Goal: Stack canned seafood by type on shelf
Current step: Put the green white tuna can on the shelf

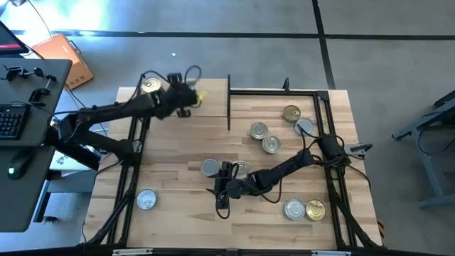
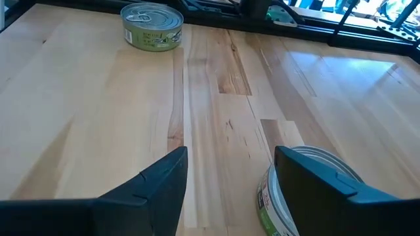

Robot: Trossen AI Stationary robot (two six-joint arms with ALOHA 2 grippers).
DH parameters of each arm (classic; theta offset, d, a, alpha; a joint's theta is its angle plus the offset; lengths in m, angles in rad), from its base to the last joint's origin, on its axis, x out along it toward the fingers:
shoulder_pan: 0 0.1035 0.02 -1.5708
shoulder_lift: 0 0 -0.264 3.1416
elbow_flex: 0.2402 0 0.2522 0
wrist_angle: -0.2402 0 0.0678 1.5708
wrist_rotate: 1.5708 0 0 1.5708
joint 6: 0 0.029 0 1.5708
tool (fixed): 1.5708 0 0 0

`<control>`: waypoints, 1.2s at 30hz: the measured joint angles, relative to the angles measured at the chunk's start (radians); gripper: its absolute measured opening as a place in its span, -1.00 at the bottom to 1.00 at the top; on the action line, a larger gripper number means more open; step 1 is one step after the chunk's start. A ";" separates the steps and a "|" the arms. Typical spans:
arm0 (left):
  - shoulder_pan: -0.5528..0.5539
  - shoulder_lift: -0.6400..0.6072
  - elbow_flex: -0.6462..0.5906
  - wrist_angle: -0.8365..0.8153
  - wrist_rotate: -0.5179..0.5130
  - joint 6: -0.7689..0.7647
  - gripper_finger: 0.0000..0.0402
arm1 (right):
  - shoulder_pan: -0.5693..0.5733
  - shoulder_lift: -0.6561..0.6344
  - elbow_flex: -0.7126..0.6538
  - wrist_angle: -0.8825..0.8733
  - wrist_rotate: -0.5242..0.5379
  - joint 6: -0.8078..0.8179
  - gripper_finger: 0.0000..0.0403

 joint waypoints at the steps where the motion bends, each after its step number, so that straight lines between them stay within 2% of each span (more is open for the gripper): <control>1: 0.026 0.001 0.000 0.007 0.030 0.033 -0.43 | 0.000 0.000 0.000 0.000 0.000 0.000 0.10; 3: 0.070 0.013 0.000 0.034 0.065 0.065 -0.43 | 0.000 0.000 0.000 0.000 0.000 0.000 0.10; 8: 0.127 0.072 0.000 0.020 0.069 0.088 -0.43 | 0.000 0.000 0.000 0.000 -0.001 0.000 0.10; 15: 0.125 0.133 0.005 0.008 0.024 0.124 -0.38 | 0.000 0.000 0.000 -0.001 -0.001 0.000 0.10; 22: 0.121 0.099 0.002 -0.038 0.056 0.143 -0.35 | 0.000 0.000 0.000 -0.007 -0.001 0.001 0.10; 30: 0.121 0.074 0.001 -0.114 0.140 0.113 -0.10 | -0.001 0.000 0.000 -0.007 -0.001 0.001 0.10; 36: 0.120 0.078 -0.002 -0.143 0.163 0.098 0.13 | -0.001 0.000 0.000 -0.007 -0.001 0.012 0.10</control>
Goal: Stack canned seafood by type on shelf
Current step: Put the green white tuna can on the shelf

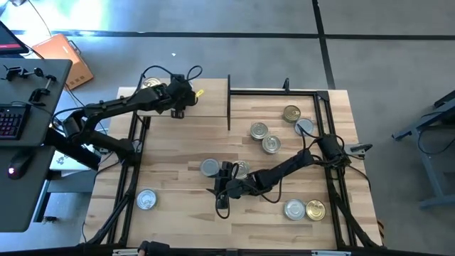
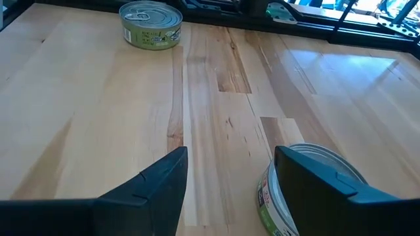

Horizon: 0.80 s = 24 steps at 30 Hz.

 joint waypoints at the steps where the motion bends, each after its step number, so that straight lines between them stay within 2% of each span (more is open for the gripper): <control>1: 0.000 0.000 0.004 -0.008 0.004 -0.004 0.16 | 0.000 0.000 0.000 0.000 0.000 0.000 0.10; 6: 0.002 0.000 0.038 -0.067 0.051 -0.032 0.24 | -0.001 0.000 0.000 0.000 0.000 0.000 0.10; 13: 0.009 0.000 0.125 -0.148 0.173 -0.083 0.21 | -0.005 0.000 0.000 0.000 0.000 0.007 0.10; 18: 0.026 -0.001 0.183 -0.203 0.186 -0.131 0.13 | -0.005 0.000 0.000 0.000 0.000 0.008 0.10; 22: 0.078 -0.001 0.194 -0.243 0.197 -0.168 0.00 | -0.005 0.000 0.000 -0.001 0.000 0.008 0.10; 24: 0.111 0.000 0.194 -0.268 0.236 -0.179 -0.08 | -0.005 0.000 0.000 -0.001 0.000 0.008 0.10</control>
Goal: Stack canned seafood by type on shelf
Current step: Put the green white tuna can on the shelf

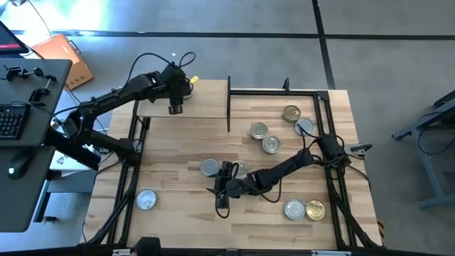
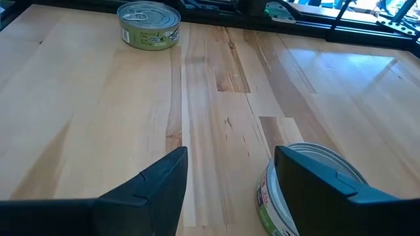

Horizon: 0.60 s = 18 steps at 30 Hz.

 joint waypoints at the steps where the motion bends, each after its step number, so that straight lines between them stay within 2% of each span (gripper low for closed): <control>1: 0.014 0.003 0.000 -0.006 0.027 -0.005 -0.12 | 0.000 0.000 0.000 0.000 0.000 0.000 0.10; 6: 0.068 0.025 0.000 -0.008 0.121 -0.019 -0.32 | 0.000 0.000 0.000 0.000 0.000 0.000 0.10; 11: 0.081 0.052 0.004 0.010 0.130 -0.017 -0.46 | 0.000 0.000 0.000 0.000 0.000 0.000 0.10; 18: 0.081 0.059 0.003 0.042 0.131 -0.013 -0.49 | 0.000 0.000 0.000 0.000 0.000 0.000 0.10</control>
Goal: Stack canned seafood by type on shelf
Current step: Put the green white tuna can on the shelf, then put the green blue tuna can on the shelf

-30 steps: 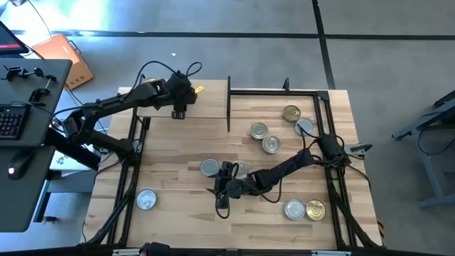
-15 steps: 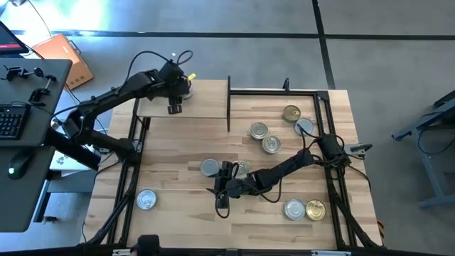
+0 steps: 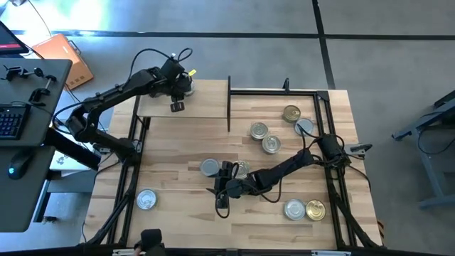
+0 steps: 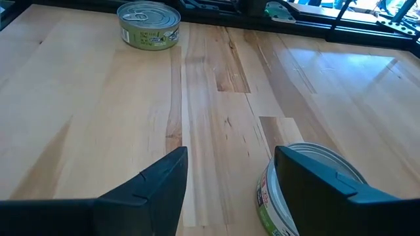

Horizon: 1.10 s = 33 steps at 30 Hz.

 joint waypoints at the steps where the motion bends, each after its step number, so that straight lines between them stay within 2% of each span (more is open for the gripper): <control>1: 0.000 0.000 0.000 0.000 0.000 0.004 -0.49 | 0.000 0.000 0.000 0.000 0.000 0.000 0.10; 15: -0.018 -0.068 -0.003 -0.015 0.002 0.005 -0.49 | -0.002 0.000 0.000 0.000 0.000 0.000 0.10; 21: -0.078 -0.130 -0.003 -0.017 0.000 -0.030 -0.49 | -0.002 0.000 0.000 0.000 0.000 0.000 0.10; 27: -0.239 -0.193 -0.003 -0.041 0.002 -0.154 -0.50 | -0.002 0.000 0.000 0.000 0.000 -0.010 0.10; 33: -0.520 -0.234 -0.069 0.010 0.003 -0.306 -0.50 | 0.005 -0.019 0.000 -0.068 0.053 -0.024 0.10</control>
